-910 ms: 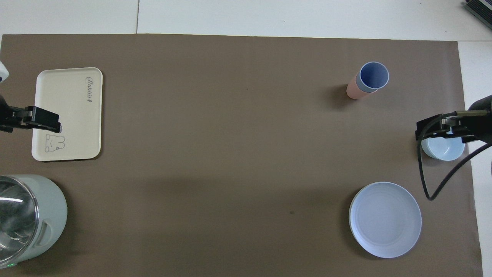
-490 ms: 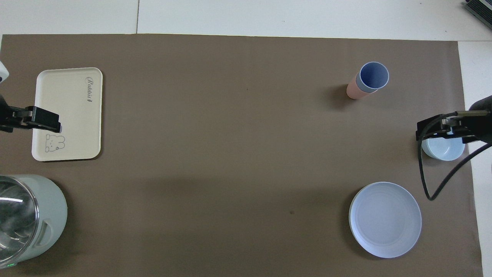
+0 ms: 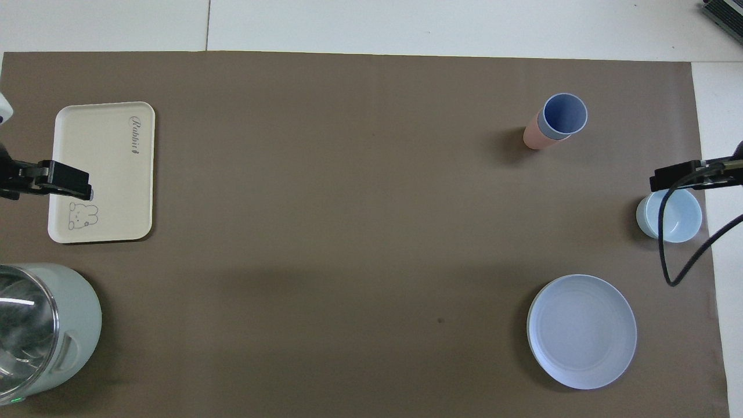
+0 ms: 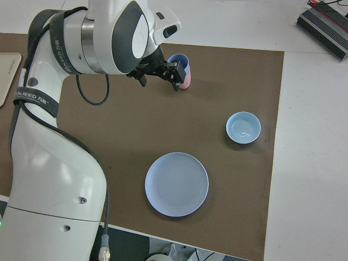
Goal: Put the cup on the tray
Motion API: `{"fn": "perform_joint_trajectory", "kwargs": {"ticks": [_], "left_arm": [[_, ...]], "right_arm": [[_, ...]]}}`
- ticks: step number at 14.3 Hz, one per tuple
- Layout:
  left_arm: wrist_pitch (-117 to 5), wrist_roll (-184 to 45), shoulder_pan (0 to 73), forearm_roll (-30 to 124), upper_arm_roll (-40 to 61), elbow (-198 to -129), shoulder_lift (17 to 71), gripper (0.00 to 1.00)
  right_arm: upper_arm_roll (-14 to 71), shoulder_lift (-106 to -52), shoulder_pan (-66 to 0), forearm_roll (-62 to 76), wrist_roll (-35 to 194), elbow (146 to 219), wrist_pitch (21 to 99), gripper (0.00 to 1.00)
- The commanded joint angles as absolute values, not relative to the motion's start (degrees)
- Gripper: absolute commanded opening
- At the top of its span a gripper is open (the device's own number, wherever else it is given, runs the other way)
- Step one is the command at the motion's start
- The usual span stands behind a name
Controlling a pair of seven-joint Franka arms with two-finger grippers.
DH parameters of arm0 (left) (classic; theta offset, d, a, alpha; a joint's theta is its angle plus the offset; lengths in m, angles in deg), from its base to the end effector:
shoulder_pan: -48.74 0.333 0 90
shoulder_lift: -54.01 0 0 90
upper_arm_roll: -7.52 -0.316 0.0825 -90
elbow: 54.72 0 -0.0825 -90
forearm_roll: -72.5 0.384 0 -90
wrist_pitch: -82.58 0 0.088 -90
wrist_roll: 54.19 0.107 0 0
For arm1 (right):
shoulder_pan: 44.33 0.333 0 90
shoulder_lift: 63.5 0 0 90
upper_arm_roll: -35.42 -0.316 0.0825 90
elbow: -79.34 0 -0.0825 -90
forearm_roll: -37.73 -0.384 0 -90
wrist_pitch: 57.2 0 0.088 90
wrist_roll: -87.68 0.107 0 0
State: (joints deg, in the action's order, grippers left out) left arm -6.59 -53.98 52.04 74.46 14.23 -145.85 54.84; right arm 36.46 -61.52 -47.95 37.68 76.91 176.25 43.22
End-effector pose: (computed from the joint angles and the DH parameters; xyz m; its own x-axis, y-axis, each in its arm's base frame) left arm 0.5475 -0.0294 0.6220 0.9978 -0.0626 -0.0199 -0.0633 -0.9974 -0.0358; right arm 0.5572 -0.0455 0.6028 0.9898 0.1066 0.0943 0.1055 -0.9943 0.0164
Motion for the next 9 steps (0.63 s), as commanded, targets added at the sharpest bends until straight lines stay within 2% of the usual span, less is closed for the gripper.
{"fn": "perform_joint_trajectory", "kwargs": {"ticks": [1,5,9], "left_arm": [[-8.6,-53.8,53.8,74.3,14.6,-148.4,56.8,1.00],[-9.4,-53.8,53.8,74.3,14.6,-149.0,56.9,1.00],[-9.5,-53.9,53.8,74.3,14.6,-149.3,57.0,1.00]], "right_arm": [[36.2,-58.8,-52.9,31.3,57.5,185.0,53.1,1.00],[36.2,-62.1,-58.2,15.4,27.7,190.0,61.7,1.00],[36.2,-70.5,-61.8,-1.6,5.7,190.6,64.4,1.00]]}}
